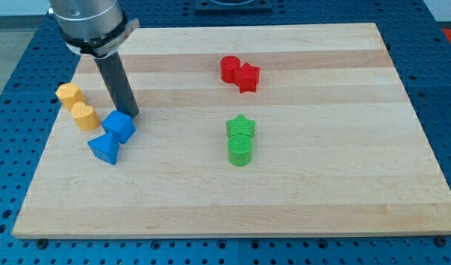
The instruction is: Push the yellow heart closer to the yellow hexagon
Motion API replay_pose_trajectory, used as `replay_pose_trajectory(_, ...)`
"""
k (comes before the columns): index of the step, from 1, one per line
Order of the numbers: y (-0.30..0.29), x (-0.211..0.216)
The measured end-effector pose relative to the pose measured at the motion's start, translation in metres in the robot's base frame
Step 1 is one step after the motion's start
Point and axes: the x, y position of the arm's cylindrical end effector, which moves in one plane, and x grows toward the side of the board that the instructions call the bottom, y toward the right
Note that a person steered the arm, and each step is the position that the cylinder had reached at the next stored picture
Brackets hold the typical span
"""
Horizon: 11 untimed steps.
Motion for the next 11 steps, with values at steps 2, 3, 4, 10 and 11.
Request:
replay_pose_trajectory(2,0.003,0.028)
replay_pose_trajectory(3,0.0,0.031)
replay_pose_trajectory(4,-0.022,0.024)
replay_pose_trajectory(10,-0.095,0.026)
replay_pose_trajectory(11,-0.078,0.041)
